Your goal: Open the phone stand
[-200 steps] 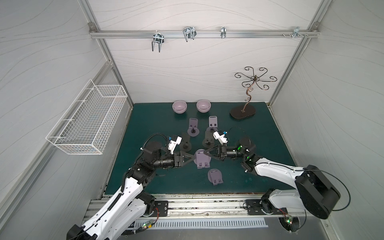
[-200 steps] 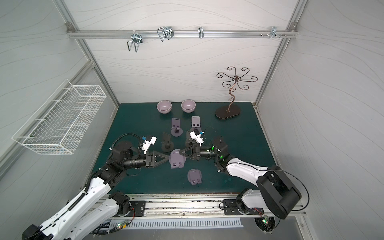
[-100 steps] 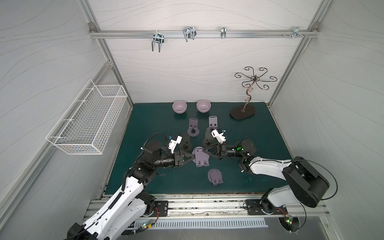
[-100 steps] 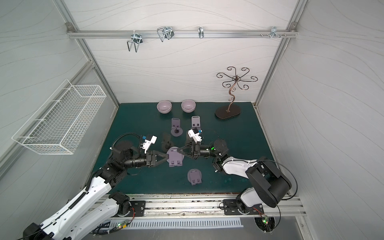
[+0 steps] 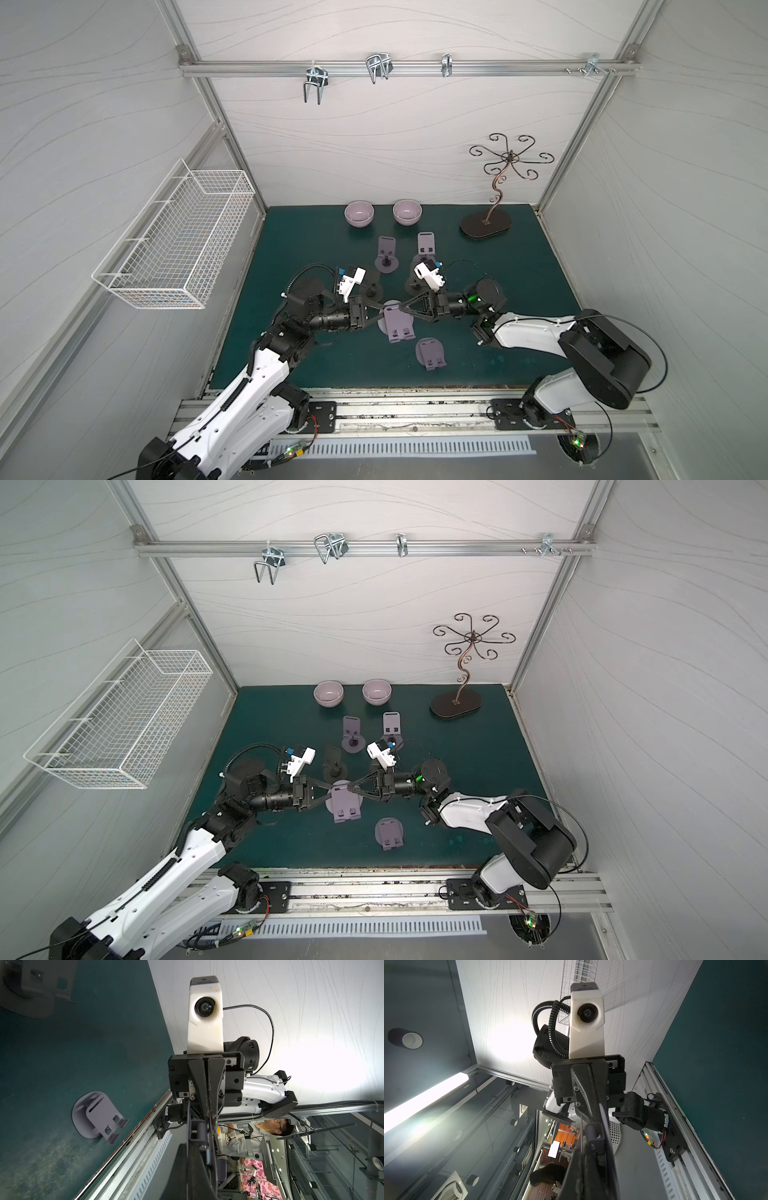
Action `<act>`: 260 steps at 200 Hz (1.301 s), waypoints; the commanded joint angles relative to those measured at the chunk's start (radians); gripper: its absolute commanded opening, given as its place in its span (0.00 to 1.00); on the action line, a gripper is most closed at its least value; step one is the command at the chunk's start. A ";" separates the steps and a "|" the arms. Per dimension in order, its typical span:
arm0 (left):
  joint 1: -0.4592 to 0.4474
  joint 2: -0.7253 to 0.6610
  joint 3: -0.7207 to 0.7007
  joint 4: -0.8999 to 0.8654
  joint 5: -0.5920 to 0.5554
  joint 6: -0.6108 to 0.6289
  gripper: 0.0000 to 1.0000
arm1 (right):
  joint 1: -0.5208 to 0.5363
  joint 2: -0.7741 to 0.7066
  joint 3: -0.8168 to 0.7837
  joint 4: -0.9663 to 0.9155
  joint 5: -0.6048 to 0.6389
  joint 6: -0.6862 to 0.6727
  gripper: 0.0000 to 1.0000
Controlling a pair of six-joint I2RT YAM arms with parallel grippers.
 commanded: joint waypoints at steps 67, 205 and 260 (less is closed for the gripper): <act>-0.024 0.179 0.087 -0.267 0.014 0.030 0.00 | 0.003 -0.175 0.332 -0.095 -0.071 0.021 0.00; -0.048 0.219 0.012 -0.332 0.058 0.066 0.00 | -0.019 -0.424 0.775 -1.203 0.177 -0.942 0.00; -0.054 0.240 0.018 -0.286 0.125 0.040 0.00 | 0.011 -0.485 0.603 -0.964 0.409 -1.098 0.00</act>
